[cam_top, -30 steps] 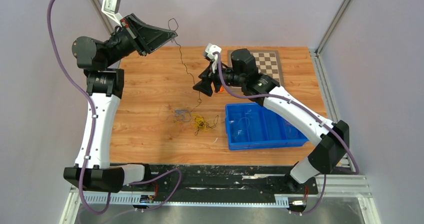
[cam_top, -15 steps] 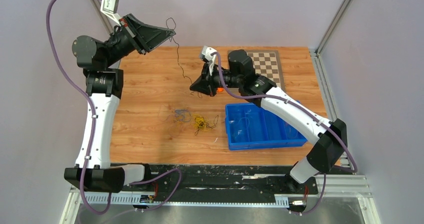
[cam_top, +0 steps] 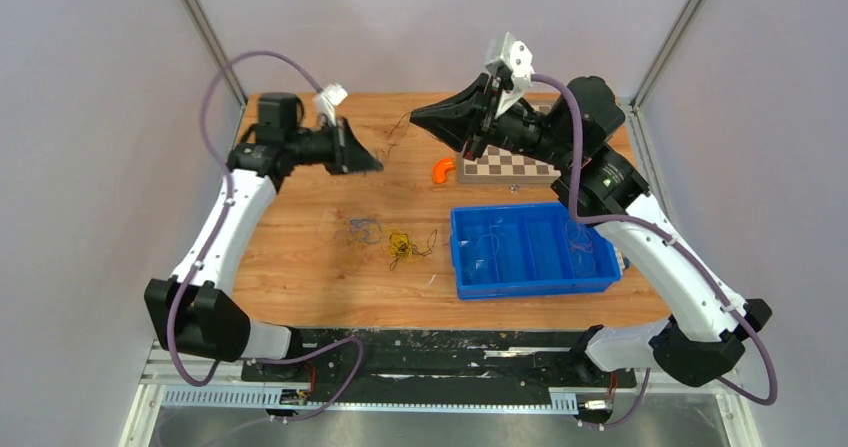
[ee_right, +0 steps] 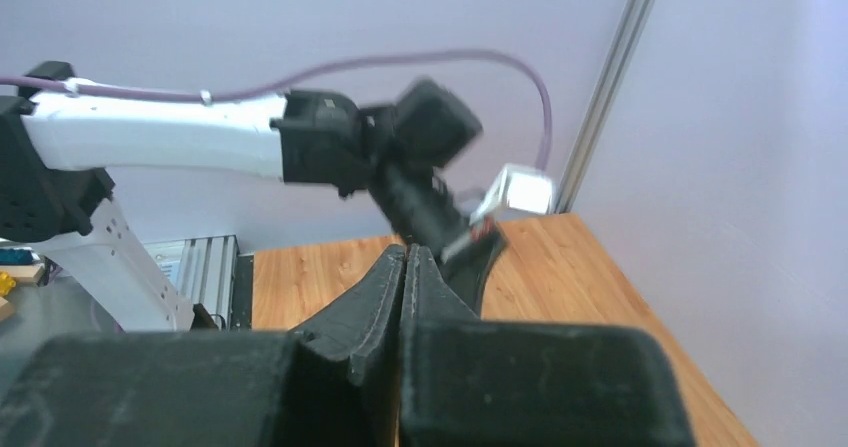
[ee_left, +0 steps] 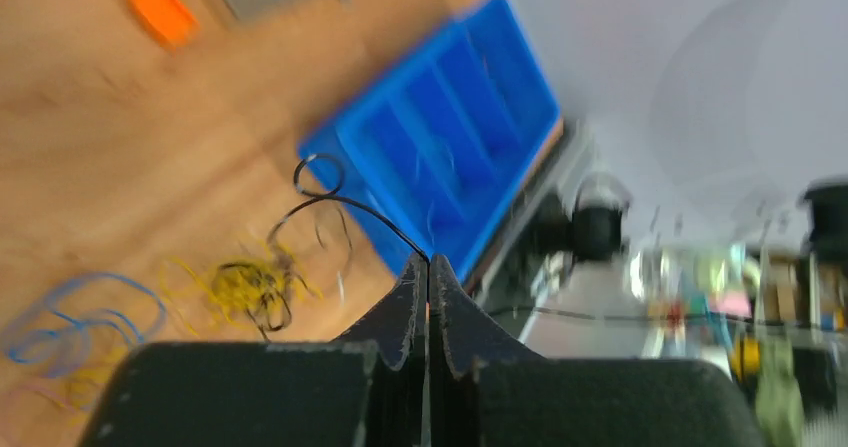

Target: Untangle the cables

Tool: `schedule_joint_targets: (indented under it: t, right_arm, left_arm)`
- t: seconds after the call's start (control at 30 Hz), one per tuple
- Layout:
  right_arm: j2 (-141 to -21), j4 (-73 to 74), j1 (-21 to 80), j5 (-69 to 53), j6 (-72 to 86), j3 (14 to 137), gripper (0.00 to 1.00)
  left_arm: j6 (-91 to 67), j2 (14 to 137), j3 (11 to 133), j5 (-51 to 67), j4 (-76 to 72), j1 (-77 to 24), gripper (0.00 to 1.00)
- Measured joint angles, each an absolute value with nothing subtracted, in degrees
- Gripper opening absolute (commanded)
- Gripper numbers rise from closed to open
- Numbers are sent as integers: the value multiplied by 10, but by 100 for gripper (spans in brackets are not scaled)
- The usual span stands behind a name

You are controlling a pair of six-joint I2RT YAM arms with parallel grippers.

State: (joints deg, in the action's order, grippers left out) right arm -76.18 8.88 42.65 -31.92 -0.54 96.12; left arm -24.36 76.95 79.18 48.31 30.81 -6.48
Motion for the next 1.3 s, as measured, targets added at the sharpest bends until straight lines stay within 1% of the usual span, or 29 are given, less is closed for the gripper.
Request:
schedule_joint_targets:
  t: [0.1,0.13,0.17,0.2,0.23,0.27,0.3,0.33,0.37,0.4,0.43,0.47,0.53,0.73,0.87,1.03,1.13,1.3]
  right_arm:
    - [-758,91,424,-310,9,967,0]
    - [-761,91,422,-308,17,967,0]
    - [-764,91,421,-306,26,966,0]
    - [-767,90,418,-305,35,964,0]
    - [-768,89,415,-305,43,962,0]
    - [-768,87,412,-305,52,958,0]
    - [-768,86,407,-305,62,954,0]
    - [-768,84,403,-305,70,951,0]
    - [-768,80,399,-305,76,948,0]
    - [-766,77,393,-305,82,942,0]
    - [-762,74,388,-305,86,932,0]
    - [-755,73,384,-306,90,921,0]
    - [-738,73,375,-305,94,893,0]
    - [-653,94,347,-305,94,808,0]
    - [-611,102,344,-317,94,788,0]
    - [-607,100,344,-360,108,788,0]
    - [-624,100,344,-385,122,791,0]
    - [-655,87,344,-422,158,797,0]
  left_arm:
    - [-194,785,743,536,353,-124,1]
    - [-182,783,730,551,358,-143,8]
    - [-174,778,722,561,358,-153,11]
    - [-168,771,718,568,357,-156,20]
    - [-161,756,714,574,352,-155,27]
    - [-158,750,714,575,350,-152,41]
    - [-156,740,713,577,345,-151,51]
    - [-150,724,711,581,339,-148,67]
    - [-143,712,710,583,336,-145,73]
    - [-141,694,706,587,328,-140,83]
    - [-136,679,702,590,324,-134,86]
    - [-132,664,697,595,319,-129,93]
    - [-128,629,683,598,308,-112,99]
    - [-89,578,675,592,304,-82,100]
    - [-90,551,637,606,217,-98,100]
    - [-78,554,631,585,123,-202,100]
    - [-74,598,659,577,83,-265,100]
    - [-48,672,698,561,63,-365,100]
